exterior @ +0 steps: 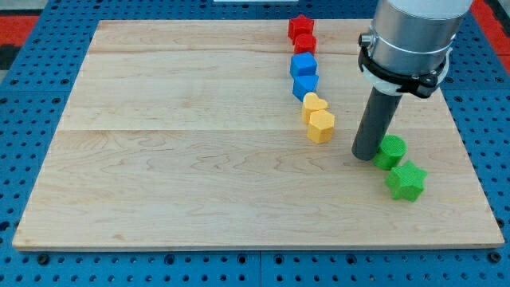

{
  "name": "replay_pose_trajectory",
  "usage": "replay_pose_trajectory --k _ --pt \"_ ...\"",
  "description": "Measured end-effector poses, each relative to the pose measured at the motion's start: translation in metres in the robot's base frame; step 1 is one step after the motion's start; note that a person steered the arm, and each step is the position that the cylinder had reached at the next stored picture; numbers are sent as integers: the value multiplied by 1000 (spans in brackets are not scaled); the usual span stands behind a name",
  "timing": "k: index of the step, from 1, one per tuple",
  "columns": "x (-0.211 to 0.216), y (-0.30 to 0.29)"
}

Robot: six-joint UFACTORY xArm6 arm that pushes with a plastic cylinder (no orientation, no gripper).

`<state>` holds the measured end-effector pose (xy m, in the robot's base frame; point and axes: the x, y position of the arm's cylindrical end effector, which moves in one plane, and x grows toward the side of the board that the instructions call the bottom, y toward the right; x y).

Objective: Push the yellow hexagon right a bit

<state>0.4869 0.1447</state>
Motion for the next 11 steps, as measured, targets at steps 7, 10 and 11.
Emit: replay_pose_trajectory --k 7,10,11 --pt "-39 -91" --pt "-41 -56" --pt "-41 -37"
